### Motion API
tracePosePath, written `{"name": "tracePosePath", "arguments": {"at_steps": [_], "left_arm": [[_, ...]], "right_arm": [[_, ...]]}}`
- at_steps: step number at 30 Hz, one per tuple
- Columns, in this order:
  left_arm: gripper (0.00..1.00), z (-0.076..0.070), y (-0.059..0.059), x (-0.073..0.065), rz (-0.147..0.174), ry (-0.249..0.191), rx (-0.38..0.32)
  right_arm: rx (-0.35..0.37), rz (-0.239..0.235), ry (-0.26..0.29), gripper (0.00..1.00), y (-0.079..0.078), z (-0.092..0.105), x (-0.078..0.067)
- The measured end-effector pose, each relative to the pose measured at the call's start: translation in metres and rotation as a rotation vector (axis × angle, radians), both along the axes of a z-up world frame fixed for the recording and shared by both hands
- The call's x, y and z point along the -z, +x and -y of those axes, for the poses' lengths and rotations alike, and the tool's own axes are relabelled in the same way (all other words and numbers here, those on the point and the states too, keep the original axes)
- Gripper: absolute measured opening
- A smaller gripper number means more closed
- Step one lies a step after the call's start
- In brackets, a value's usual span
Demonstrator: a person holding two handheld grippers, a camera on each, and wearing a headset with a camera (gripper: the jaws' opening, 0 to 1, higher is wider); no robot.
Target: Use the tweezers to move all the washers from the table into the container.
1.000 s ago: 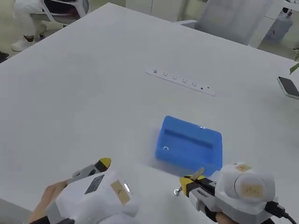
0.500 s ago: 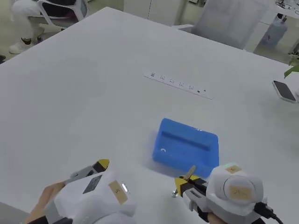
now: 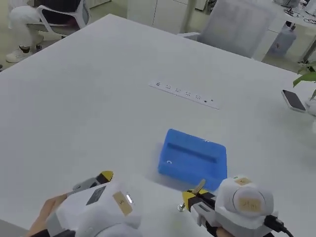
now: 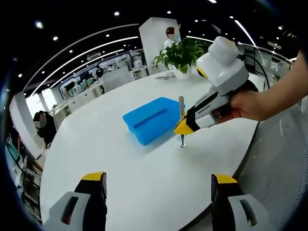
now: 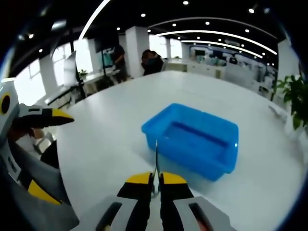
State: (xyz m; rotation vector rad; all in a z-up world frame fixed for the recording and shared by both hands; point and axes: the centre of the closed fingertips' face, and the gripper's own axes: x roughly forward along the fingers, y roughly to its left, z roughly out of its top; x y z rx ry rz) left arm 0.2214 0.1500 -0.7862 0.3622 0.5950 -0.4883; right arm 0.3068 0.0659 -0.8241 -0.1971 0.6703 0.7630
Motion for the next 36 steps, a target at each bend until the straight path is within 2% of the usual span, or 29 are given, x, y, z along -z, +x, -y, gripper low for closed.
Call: {"name": "tracePosePath", "arguments": {"at_steps": [5, 7, 10, 13, 19, 24, 27, 33, 36], "left_arm": [[0.93, 0.001, 0.0, -0.001, 0.002, -0.012, 0.0], [0.94, 0.003, -0.001, -0.003, 0.006, -0.027, 0.009], [0.96, 0.007, -0.002, -0.006, 0.012, -0.044, 0.026], [0.97, 0.01, -0.002, -0.008, 0.024, -0.057, 0.034], [0.99, 0.01, -0.002, -0.008, 0.021, -0.067, 0.032], [0.98, 0.01, -0.002, -0.005, 0.009, -0.056, 0.034], [0.98, 0.011, -0.003, -0.003, 0.001, -0.046, 0.042], [0.98, 0.012, -0.003, -0.001, -0.006, -0.045, 0.043], [0.98, 0.012, -0.003, -0.001, -0.007, -0.046, 0.043]], "right_arm": [[0.015, -0.046, 0.003, 0.02, 0.002, 0.0, -0.001], [-0.012, -0.055, -0.013, 0.03, 0.0, -0.003, -0.001], [-0.056, -0.024, -0.033, 0.03, -0.001, -0.008, -0.01], [-0.082, -0.011, -0.011, 0.03, -0.002, -0.014, -0.024], [-0.102, 0.028, 0.041, 0.03, 0.007, -0.021, -0.052], [-0.082, 0.062, 0.096, 0.03, 0.022, -0.024, -0.075], [-0.062, 0.083, 0.11, 0.03, 0.035, -0.023, -0.082], [0.001, 0.098, 0.139, 0.03, 0.067, -0.017, -0.086], [0.024, 0.106, 0.124, 0.03, 0.082, -0.013, -0.078]]}}
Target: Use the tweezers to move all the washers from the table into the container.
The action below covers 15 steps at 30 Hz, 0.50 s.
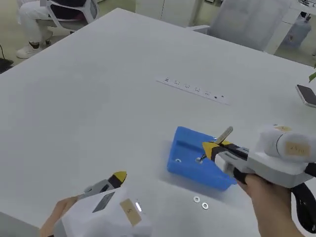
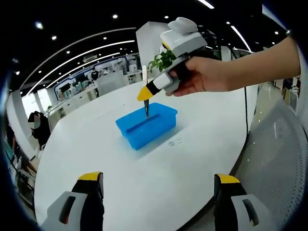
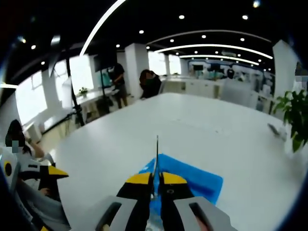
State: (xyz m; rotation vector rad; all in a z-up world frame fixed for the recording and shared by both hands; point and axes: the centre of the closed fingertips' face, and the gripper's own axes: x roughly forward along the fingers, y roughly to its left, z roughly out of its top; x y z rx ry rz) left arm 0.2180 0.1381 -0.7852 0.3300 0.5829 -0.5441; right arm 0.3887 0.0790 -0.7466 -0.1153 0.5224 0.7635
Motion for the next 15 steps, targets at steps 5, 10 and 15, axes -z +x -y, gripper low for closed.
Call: {"name": "tracePosePath", "arguments": {"at_steps": [5, 10, 15], "left_arm": [[0.97, -0.001, 0.0, 0.002, -0.005, 0.014, -0.001], [0.97, -0.002, 0.0, 0.005, -0.016, 0.026, -0.003], [0.96, -0.003, 0.0, 0.005, -0.021, 0.025, -0.007]], "right_arm": [[0.019, -0.02, -0.025, 0.03, 0.011, -0.001, 0.021], [0.017, -0.053, -0.041, 0.03, 0.014, -0.006, 0.043], [0.03, -0.065, -0.042, 0.03, 0.019, -0.006, 0.058]]}}
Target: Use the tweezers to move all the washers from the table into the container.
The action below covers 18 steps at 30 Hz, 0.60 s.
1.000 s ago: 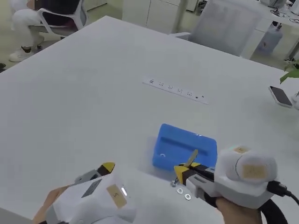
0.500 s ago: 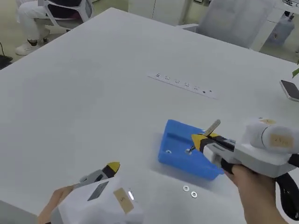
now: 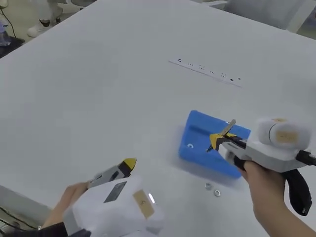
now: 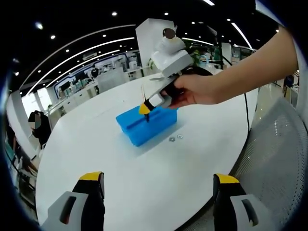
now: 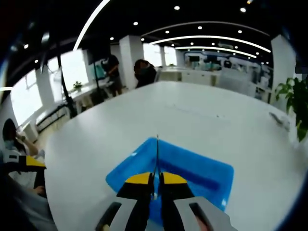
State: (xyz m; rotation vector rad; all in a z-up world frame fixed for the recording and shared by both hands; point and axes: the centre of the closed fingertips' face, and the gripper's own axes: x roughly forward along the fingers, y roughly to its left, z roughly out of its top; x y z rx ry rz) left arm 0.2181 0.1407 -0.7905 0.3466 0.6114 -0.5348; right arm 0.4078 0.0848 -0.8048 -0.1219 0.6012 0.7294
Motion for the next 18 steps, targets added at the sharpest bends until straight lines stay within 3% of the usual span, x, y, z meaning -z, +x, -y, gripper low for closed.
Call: {"name": "tracePosePath", "arguments": {"at_steps": [7, 15, 18], "left_arm": [[0.95, 0.0, -0.001, 0.002, -0.009, 0.01, 0.003], [0.95, -0.001, -0.001, 0.003, -0.01, 0.016, 0.003], [0.95, -0.001, -0.001, 0.003, -0.012, 0.021, 0.002]], "right_arm": [[0.01, -0.012, -0.007, 0.03, 0.001, 0.003, 0.013], [0.002, 0.018, -0.027, 0.03, -0.003, 0.005, 0.012], [-0.023, 0.029, -0.059, 0.03, -0.006, 0.004, 0.012]]}}
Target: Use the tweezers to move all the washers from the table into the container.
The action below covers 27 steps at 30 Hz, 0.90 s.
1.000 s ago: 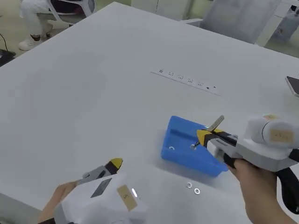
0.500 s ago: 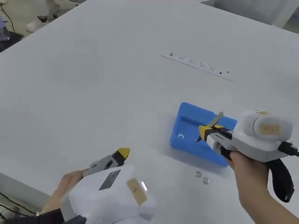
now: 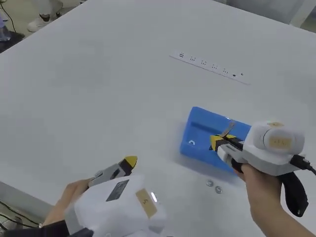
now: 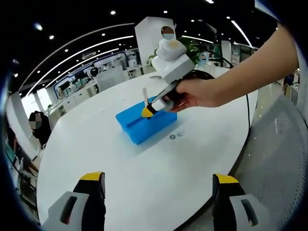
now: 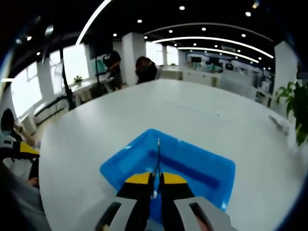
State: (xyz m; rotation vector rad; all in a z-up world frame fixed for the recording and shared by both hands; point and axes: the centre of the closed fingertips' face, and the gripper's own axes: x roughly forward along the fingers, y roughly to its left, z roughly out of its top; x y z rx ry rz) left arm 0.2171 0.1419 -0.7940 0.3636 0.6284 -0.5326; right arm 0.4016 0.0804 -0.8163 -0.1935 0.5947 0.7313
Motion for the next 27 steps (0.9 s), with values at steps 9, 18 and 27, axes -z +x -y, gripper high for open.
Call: {"name": "tracePosePath", "arguments": {"at_steps": [9, 18, 27], "left_arm": [[0.94, -0.001, 0.0, 0.0, 0.002, 0.014, 0.002], [0.94, -0.001, 0.0, 0.0, 0.004, 0.019, 0.003], [0.94, -0.002, 0.0, -0.001, 0.012, 0.018, 0.001]], "right_arm": [[-0.022, -0.01, -0.04, 0.03, -0.005, 0.004, 0.003], [0.001, -0.024, 0.002, 0.04, -0.003, 0.012, -0.012], [0.022, 0.015, 0.072, 0.04, -0.015, 0.022, -0.047]]}}
